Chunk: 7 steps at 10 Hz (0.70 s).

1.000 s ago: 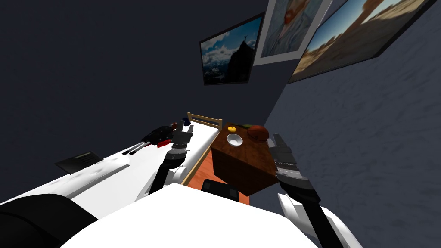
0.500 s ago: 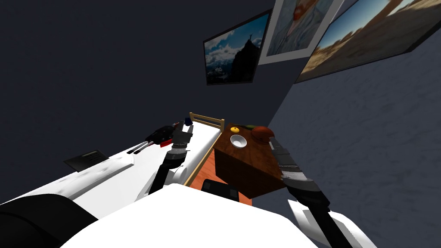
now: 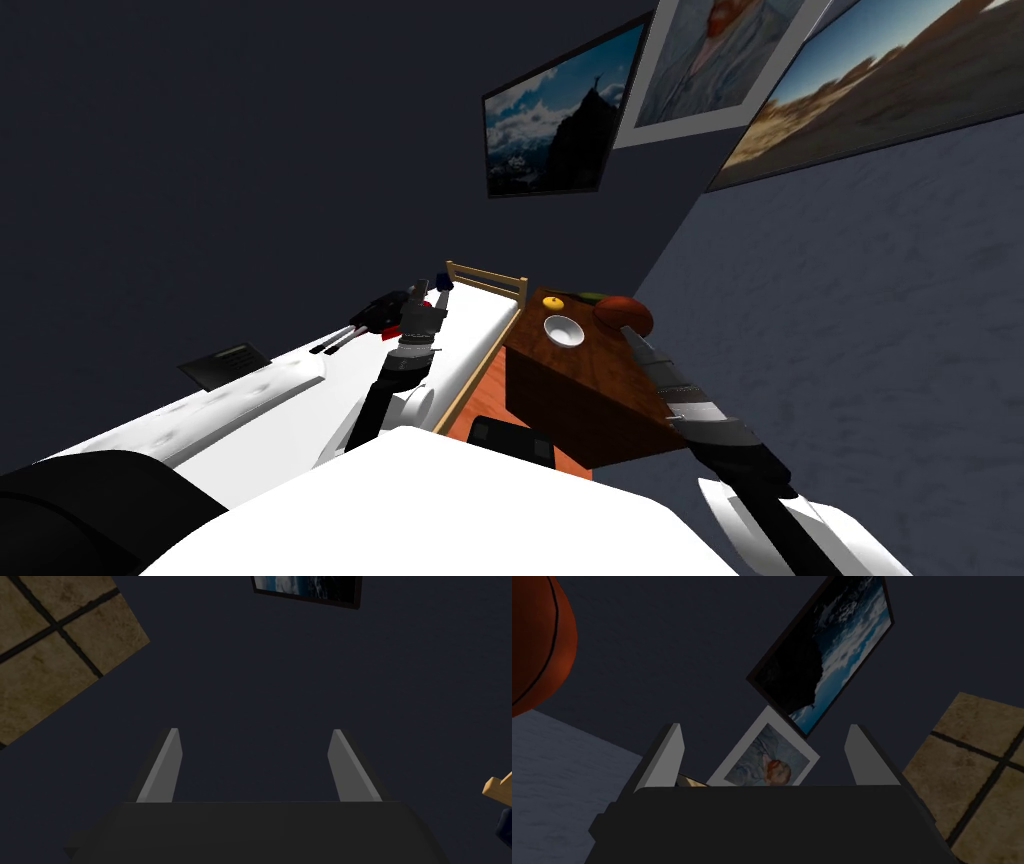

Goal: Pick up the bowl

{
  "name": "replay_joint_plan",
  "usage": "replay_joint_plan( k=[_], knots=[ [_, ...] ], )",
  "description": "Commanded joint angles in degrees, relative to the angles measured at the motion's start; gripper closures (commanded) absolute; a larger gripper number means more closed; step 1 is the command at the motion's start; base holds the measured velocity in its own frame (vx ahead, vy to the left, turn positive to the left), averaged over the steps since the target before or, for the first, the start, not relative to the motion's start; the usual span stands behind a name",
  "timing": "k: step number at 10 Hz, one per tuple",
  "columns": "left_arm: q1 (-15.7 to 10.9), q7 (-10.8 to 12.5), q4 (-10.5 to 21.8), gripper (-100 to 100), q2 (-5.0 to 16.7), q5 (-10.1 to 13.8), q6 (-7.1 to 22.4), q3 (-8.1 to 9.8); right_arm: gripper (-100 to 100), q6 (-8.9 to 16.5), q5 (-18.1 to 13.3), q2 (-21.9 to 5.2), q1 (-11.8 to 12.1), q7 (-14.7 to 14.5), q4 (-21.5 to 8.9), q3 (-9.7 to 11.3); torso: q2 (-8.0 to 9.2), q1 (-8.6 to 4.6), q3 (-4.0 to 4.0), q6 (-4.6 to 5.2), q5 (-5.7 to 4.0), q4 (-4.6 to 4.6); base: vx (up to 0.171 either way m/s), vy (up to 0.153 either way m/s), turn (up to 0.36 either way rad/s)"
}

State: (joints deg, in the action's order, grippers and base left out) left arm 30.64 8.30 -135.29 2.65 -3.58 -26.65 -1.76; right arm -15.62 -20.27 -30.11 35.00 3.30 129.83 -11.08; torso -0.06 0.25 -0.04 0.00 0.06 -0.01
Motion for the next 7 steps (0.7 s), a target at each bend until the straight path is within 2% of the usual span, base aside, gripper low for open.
replay_joint_plan(
  k=[1, 2, 3, 4, 5, 6, 7],
  knots=[
    [0.0, 0.0, 0.0, 0, 0.0, 0.0, 0.0, 0.0, -100, 0.09, -1.29, -1.94, 0.4, -0.16, -0.5, -0.36, 0.0, 0.0, 0.0, 0.0, 0.0, 0.0, 0.015, 0.055, 0.039],
    [0.0, 0.0, 0.0, 0, 0.0, 0.0, 0.0, 0.0, -100, 0.52, -3.65, -4.14, 1.17, -0.04, -1.7, -1.43, 0.01, -0.05, 0.0, 0.01, -0.01, 0.0, 0.01, 0.064, 0.098],
    [0.0, 0.0, 0.0, 0, 0.0, 0.0, 0.0, 0.0, -100, 0.52, -3.65, -5.08, 1.17, -0.04, -1.7, -1.43, 0.02, -0.04, 0.01, -0.01, -0.01, 0.0, 0.005, 0.053, 0.036],
    [0.0, 0.0, 0.0, 0, 0.0, 0.0, 0.0, 0.0, -100, 0.93, -6.12, -7.18, 1.99, 0.16, -3.01, -2.46, 0.05, -0.06, 0.03, 0.01, -0.01, 0.01, 0.007, 0.066, 0.074],
    [0.0, 0.0, 0.0, 0, 0.0, 0.0, 0.0, 0.0, -100, 0.93, -6.12, -8.34, 1.99, 0.16, -3.01, -2.46, 0.04, -0.02, 0.03, 0.0, -0.01, 0.01, -0.003, 0.062, 0.046],
    [0.0, 0.0, 0.0, 0, 0.0, 0.0, 0.0, 0.0, -100, 1.32, -8.62, -10.38, 2.88, 0.47, -4.44, -3.45, 0.08, -0.03, 0.04, 0.01, 0.0, 0.02, 0.001, 0.079, 0.093],
    [0.0, 0.0, 0.0, 0, 0.0, 0.0, 0.0, 0.0, -100, 1.32, -8.69, -11.68, 2.88, 0.47, -4.44, -3.45, 0.07, 0.02, 0.04, 0.0, 0.0, 0.02, 0.003, 0.065, 0.051]
  ],
)
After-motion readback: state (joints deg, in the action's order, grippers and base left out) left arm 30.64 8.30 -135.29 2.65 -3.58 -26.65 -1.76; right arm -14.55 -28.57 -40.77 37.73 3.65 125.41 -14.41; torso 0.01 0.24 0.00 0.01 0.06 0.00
